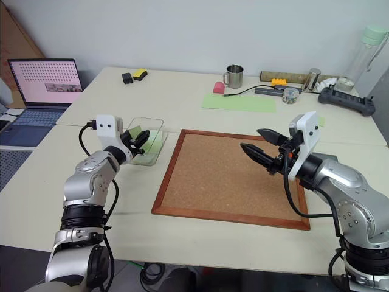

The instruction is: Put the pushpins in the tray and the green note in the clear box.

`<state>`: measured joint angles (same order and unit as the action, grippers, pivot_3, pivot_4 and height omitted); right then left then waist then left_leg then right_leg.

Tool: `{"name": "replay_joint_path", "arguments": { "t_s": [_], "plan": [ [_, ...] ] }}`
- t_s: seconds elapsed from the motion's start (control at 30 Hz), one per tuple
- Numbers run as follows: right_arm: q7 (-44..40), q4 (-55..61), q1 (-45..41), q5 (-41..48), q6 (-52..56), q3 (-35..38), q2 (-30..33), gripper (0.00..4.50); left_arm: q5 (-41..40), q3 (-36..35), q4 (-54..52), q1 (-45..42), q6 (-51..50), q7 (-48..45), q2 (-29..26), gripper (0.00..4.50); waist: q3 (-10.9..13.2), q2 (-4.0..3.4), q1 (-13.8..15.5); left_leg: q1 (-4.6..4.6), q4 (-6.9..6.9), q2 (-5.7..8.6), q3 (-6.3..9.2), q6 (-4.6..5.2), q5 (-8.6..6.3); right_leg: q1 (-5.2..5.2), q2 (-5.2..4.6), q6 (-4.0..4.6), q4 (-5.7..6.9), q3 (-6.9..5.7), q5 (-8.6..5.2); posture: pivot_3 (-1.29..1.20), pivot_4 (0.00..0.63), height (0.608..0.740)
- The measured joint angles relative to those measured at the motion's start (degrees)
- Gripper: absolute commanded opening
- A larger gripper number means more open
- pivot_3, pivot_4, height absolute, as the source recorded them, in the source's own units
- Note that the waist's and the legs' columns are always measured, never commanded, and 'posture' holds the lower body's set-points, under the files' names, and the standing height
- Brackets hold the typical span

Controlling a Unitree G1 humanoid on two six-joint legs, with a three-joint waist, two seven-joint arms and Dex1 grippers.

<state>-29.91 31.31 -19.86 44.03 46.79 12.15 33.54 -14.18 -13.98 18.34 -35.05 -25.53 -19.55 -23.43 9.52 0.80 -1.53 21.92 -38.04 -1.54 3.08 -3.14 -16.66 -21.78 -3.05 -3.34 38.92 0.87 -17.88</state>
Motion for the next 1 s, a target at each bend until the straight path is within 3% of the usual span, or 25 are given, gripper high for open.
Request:
{"name": "replay_joint_path", "arguments": {
  "t_s": [0.23,0.4,0.53,0.73,1.0],
  "plan": [
    [0.0,-0.7,0.0,-0.6,-1.0,0.0,0.2,3.38,0.2,0.6,-0.7,-0.5,0.7,-1.6,-1.5,4.43,0.0,0.0,0.0,0.0,0.0,0.0,0.0,0.0,0.0,-0.01,0.0,0.0,0.0,-0.01,0.0,0.0,0.15,0.74],
    [0.0,-2.5,0.0,-1.4,-1.7,0.0,0.5,3.38,2.2,2.6,-0.7,-5.0,3.8,-3.9,-5.3,4.43,0.0,0.06,0.0,0.02,0.0,0.01,0.0,0.0,0.0,-0.01,0.0,0.0,-0.01,-0.01,0.0,0.0,0.15,0.74],
    [-0.8,-2.7,0.3,-2.2,-2.3,0.0,1.4,3.38,2.8,6.6,-1.8,-8.7,4.5,-11.4,-8.2,4.43,0.0,0.05,0.0,0.0,0.04,0.02,-0.07,0.0,0.0,0.0,0.0,0.0,-0.05,0.04,0.0,0.0,0.15,0.74],
    [-7.7,-4.6,7.0,-3.0,-2.5,-0.6,8.1,3.38,-2.0,13.9,-5.4,-4.5,-1.0,-29.3,-10.0,4.43,0.0,0.06,-0.1,0.03,0.06,0.0,-0.05,0.01,0.0,-0.04,0.02,0.0,-0.06,0.02,0.0,0.0,0.15,0.74],
    [-9.4,-6.8,10.5,-6.4,-5.0,-0.6,8.2,3.38,-3.2,19.3,-12.6,-0.1,-3.8,-37.7,-11.3,4.43,0.1,0.07,-0.2,-0.01,0.04,-0.02,-0.08,0.01,-0.01,-0.04,0.03,0.0,0.0,0.08,0.0,0.0,0.15,0.74]
  ]
}}
